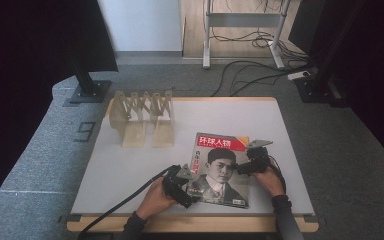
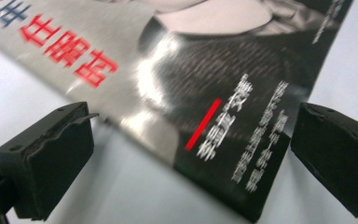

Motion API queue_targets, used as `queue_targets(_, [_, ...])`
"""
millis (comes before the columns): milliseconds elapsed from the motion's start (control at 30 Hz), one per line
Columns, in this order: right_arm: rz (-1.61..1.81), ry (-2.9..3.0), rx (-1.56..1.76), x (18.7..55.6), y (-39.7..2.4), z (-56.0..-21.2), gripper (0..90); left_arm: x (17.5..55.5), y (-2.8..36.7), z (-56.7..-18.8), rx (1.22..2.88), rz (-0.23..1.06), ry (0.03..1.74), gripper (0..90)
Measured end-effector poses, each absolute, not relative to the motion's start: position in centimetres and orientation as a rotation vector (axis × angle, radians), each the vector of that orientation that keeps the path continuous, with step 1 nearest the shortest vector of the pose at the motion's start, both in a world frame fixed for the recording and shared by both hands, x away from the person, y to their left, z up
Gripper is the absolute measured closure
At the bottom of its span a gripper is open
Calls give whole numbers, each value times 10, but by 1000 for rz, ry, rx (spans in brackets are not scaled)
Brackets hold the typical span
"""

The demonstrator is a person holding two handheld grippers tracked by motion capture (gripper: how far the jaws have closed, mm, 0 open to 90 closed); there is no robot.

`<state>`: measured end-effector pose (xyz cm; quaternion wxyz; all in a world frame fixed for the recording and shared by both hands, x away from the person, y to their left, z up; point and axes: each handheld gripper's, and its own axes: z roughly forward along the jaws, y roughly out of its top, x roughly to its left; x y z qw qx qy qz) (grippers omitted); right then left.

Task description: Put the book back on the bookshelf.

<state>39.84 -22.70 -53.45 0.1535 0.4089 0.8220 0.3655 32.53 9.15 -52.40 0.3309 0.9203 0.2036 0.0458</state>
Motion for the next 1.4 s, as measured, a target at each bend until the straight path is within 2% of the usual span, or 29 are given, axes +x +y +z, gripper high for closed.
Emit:
queue_targets(100, [1044, 2359, 1159, 396, -229, -533, 41, 322, 99, -525, 2404, 152, 557, 0])
queue_targets(333, [1044, 2341, 1151, 391, -233, -526, 46, 316, 111, -528, 2380, 203, 579, 0])
queue_targets(667, [1044, 2340, 1157, 398, -240, -514, 69, 315, 111, -529, 2373, 210, 579, 0])
queue_targets(1033, [1021, 2356, 1175, 426, -249, -510, 70, 315, 111, -529, 2371, 209, 579, 0])
queue_targets(1400, [1003, 2368, 1196, 461, -247, -510, 127, 315, 111, -529, 2370, 207, 580, 0])
